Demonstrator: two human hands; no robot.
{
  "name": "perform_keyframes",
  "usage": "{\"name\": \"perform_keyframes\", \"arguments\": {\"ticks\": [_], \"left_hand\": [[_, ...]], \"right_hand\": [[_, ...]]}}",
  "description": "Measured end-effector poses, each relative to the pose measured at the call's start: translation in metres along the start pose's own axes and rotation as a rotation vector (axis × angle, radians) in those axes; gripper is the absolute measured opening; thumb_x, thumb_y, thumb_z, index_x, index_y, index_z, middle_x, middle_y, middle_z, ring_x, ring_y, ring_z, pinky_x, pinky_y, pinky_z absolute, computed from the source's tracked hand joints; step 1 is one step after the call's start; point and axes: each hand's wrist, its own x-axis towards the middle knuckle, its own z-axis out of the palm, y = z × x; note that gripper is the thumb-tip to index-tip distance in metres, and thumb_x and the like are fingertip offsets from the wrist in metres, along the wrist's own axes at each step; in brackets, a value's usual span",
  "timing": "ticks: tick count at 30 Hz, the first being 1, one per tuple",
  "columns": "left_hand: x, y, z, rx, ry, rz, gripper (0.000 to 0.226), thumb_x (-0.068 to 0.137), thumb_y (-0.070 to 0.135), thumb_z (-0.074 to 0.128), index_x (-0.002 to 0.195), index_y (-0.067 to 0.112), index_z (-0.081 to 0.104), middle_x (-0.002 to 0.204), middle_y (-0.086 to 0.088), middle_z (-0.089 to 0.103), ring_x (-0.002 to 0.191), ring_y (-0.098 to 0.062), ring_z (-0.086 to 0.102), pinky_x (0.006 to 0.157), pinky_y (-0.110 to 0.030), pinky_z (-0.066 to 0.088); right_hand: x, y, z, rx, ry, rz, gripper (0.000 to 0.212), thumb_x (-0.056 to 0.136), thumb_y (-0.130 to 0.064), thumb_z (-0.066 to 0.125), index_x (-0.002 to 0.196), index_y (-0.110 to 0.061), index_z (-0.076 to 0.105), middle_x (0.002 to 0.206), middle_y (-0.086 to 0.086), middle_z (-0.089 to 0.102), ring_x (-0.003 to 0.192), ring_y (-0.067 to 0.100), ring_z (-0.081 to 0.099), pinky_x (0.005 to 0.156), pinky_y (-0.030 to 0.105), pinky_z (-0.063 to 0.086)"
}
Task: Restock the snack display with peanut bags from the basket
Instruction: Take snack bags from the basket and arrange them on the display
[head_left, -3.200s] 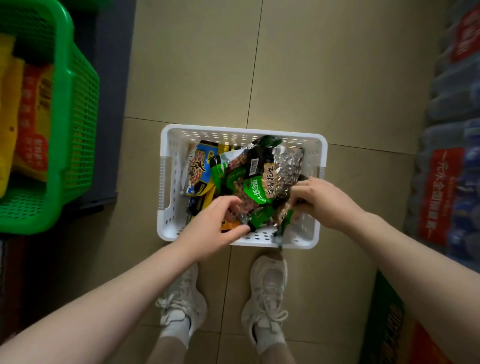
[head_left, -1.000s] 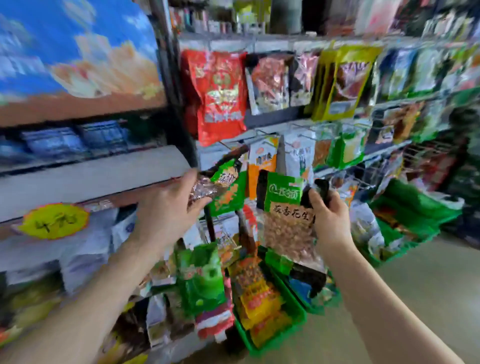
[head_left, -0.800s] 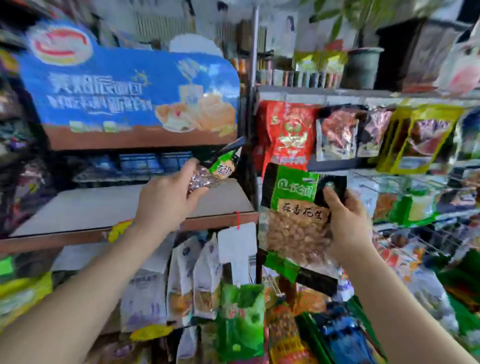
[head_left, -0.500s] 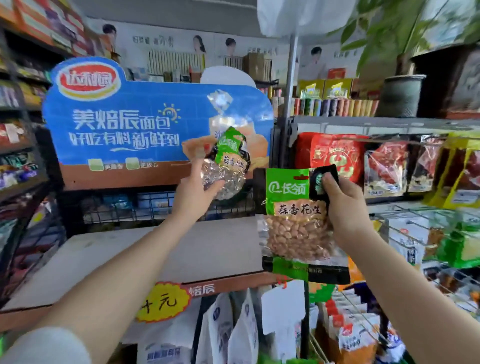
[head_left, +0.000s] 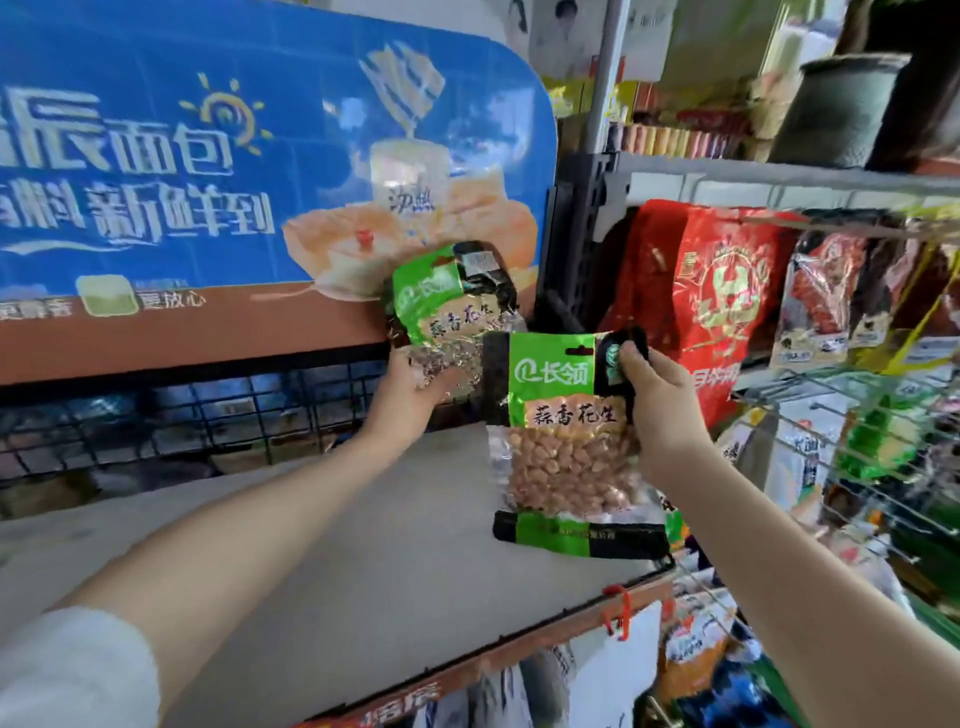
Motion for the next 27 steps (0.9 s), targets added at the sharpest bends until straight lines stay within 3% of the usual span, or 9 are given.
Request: {"name": "perform_keyframes", "arguments": {"ticks": [3, 6, 8, 10, 12, 16, 20, 24, 27], "left_hand": [[-0.001, -0.006, -0.009, -0.061, -0.096, -0.04, 0.044, 0.084, 0.037, 0.062, 0.112, 0.012, 0.04, 0.103, -0.002, 0.056, 0.096, -0.017, 0.052, 0.087, -0.035, 0.042], [-0.007, -0.007, 0.0, -0.076, -0.21, -0.051, 0.031, 0.085, 0.018, 0.062, 0.11, 0.013, 0.043, 0.106, -0.003, 0.06, 0.096, -0.016, 0.055, 0.083, -0.03, 0.043], [-0.01, -0.007, 0.006, 0.129, -0.269, -0.027, 0.033, 0.086, 0.006, 0.057, 0.116, 0.012, 0.042, 0.109, -0.01, 0.057, 0.099, -0.022, 0.055, 0.079, -0.026, 0.041], [-0.013, 0.001, 0.007, 0.357, -0.284, -0.034, 0.046, 0.09, 0.007, 0.049, 0.133, 0.004, 0.033, 0.125, -0.019, 0.053, 0.113, -0.03, 0.052, 0.087, -0.029, 0.041], [-0.011, 0.009, 0.006, 0.46, -0.278, -0.093, 0.046, 0.093, 0.01, 0.046, 0.135, 0.0, 0.033, 0.132, -0.021, 0.05, 0.118, -0.033, 0.05, 0.093, -0.032, 0.041], [-0.01, 0.024, 0.002, 0.831, -0.267, -0.121, 0.031, 0.093, 0.01, 0.039, 0.112, -0.009, 0.055, 0.117, -0.026, 0.059, 0.109, -0.037, 0.057, 0.076, -0.032, 0.042], [-0.011, 0.031, -0.026, 1.001, -0.183, 0.019, 0.039, 0.091, 0.037, 0.046, 0.09, 0.002, 0.064, 0.088, -0.018, 0.063, 0.087, -0.036, 0.062, 0.064, -0.033, 0.044], [-0.027, 0.048, -0.068, 0.948, -0.054, 0.281, 0.023, 0.093, 0.032, 0.047, 0.096, 0.013, 0.059, 0.078, -0.003, 0.066, 0.056, -0.016, 0.054, 0.046, -0.026, 0.036], [-0.045, 0.055, -0.085, 0.915, -0.027, 0.469, 0.017, 0.092, 0.024, 0.049, 0.103, 0.015, 0.059, 0.079, 0.0, 0.069, 0.056, -0.018, 0.056, 0.047, -0.027, 0.041]], "right_hand": [[0.003, 0.001, 0.009, 0.082, 0.019, 0.093, 0.025, 0.096, -0.026, 0.048, 0.073, -0.024, 0.059, 0.063, -0.002, 0.057, 0.035, 0.005, 0.053, 0.04, 0.016, 0.043], [0.005, 0.0, 0.012, 0.153, 0.025, 0.121, 0.017, 0.093, -0.027, 0.053, 0.078, -0.023, 0.059, 0.055, -0.008, 0.062, 0.037, 0.004, 0.055, 0.042, 0.015, 0.043], [0.005, -0.003, 0.012, 0.11, -0.008, 0.07, 0.02, 0.094, -0.026, 0.051, 0.076, -0.02, 0.058, 0.047, -0.014, 0.061, 0.033, -0.001, 0.05, 0.038, 0.011, 0.037], [0.004, -0.004, 0.012, 0.088, -0.032, 0.035, 0.029, 0.095, -0.023, 0.049, 0.067, -0.022, 0.053, 0.047, -0.014, 0.061, 0.041, 0.0, 0.052, 0.048, 0.018, 0.039], [0.003, -0.002, 0.013, 0.073, -0.063, 0.026, 0.031, 0.096, -0.022, 0.047, 0.066, -0.023, 0.053, 0.053, -0.012, 0.062, 0.049, 0.002, 0.055, 0.054, 0.02, 0.041], [0.005, 0.011, 0.013, 0.046, -0.125, 0.008, 0.032, 0.097, -0.023, 0.043, 0.072, -0.022, 0.062, 0.053, -0.014, 0.065, 0.052, 0.002, 0.057, 0.055, 0.022, 0.04], [0.018, 0.023, 0.02, -0.015, -0.048, -0.007, 0.029, 0.098, -0.025, 0.041, 0.08, -0.014, 0.061, 0.069, -0.002, 0.056, 0.059, 0.013, 0.048, 0.053, 0.024, 0.034], [0.033, 0.025, 0.038, -0.531, 0.094, -0.301, 0.027, 0.099, -0.019, 0.034, 0.084, -0.002, 0.05, 0.068, 0.007, 0.049, 0.057, 0.023, 0.043, 0.054, 0.03, 0.024], [0.035, 0.027, 0.049, -0.811, 0.165, -0.338, 0.03, 0.094, -0.002, 0.032, 0.122, -0.007, 0.043, 0.113, 0.019, 0.058, 0.091, 0.039, 0.057, 0.066, 0.037, 0.038]]}}
